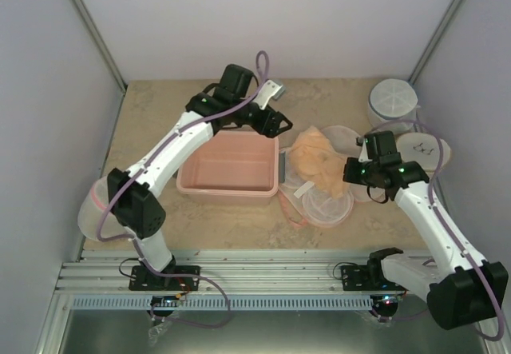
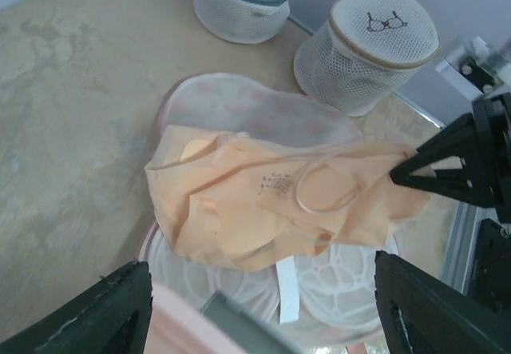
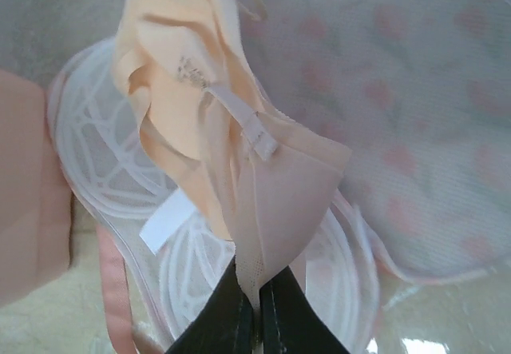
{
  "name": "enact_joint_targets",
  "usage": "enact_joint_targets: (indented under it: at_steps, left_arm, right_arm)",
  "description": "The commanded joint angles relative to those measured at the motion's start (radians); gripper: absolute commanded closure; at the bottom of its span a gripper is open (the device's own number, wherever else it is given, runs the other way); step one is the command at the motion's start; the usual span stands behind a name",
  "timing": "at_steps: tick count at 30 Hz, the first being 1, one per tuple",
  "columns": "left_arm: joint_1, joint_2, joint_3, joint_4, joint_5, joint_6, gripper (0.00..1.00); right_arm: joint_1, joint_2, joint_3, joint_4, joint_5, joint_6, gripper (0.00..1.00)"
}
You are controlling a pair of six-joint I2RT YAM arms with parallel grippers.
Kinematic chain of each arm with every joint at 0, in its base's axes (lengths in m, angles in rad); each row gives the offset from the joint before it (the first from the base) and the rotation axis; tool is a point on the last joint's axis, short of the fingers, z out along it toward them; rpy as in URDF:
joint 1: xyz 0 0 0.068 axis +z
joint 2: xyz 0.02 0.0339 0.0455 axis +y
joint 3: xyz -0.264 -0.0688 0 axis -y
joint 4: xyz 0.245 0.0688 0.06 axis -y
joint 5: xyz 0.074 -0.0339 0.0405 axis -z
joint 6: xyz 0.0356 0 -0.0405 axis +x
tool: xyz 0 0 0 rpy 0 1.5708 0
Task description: Unzip the laundry bag and remove the bra
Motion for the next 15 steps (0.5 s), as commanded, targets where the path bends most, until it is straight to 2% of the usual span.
enact_joint_targets:
  at_steps: [1, 5, 8, 12, 15]
  left_arm:
    - [-0.063, 0.109, 0.068, 0.024, -0.020, -0.118, 0.23]
    - [-0.151, 0.177, 0.066, 0.109, -0.047, -0.201, 0.24]
    - [-0.184, 0.280, 0.127, 0.138, -0.041, -0.278, 0.25]
    - [-0.230, 0.435, 0.252, 0.092, -0.121, -0.338, 0.30]
    - [-0.257, 0.503, 0.284, 0.112, -0.213, -0.356, 0.30]
  right_arm:
    - [-0.021, -0.049, 0.032, -0.180, 0.060, -0.013, 1.00]
    - [-0.056, -0.083, 0.032, -0.225, 0.071, -0.028, 1.00]
    - [-0.077, -0.087, 0.008, -0.218, 0.061, -0.038, 1.00]
    - [-0.083, -0.088, -0.029, -0.183, 0.016, -0.042, 1.00]
    - [-0.083, -0.088, -0.047, -0.170, 0.004, -0.047, 0.99]
